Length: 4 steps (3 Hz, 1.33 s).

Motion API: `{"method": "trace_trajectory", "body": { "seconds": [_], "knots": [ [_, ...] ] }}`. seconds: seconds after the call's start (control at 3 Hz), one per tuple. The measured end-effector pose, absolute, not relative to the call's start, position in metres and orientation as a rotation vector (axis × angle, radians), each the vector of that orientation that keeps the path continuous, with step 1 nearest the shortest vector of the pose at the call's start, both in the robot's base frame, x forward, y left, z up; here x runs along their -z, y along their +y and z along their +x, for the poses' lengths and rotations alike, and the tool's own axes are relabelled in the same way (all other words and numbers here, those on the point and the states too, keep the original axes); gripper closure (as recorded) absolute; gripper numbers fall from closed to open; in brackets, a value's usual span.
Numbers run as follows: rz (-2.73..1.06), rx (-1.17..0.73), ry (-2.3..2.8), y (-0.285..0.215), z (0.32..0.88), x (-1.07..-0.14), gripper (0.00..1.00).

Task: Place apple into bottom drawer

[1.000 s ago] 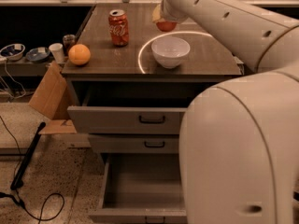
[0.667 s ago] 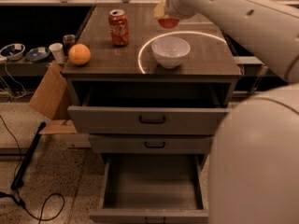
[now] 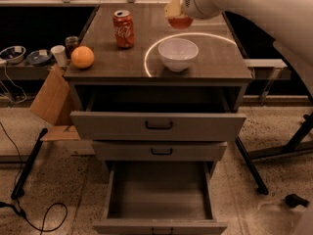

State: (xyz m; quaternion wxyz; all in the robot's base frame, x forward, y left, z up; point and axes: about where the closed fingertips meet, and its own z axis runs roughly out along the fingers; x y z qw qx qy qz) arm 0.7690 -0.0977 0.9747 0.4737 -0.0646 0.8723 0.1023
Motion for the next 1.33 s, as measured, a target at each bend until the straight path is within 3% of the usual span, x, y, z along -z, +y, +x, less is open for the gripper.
{"method": "trace_trajectory", "body": {
  "seconds": [1.33],
  "knots": [
    [-0.484,-0.43,2.131,-0.122,0.652,-0.938,1.0]
  ]
}}
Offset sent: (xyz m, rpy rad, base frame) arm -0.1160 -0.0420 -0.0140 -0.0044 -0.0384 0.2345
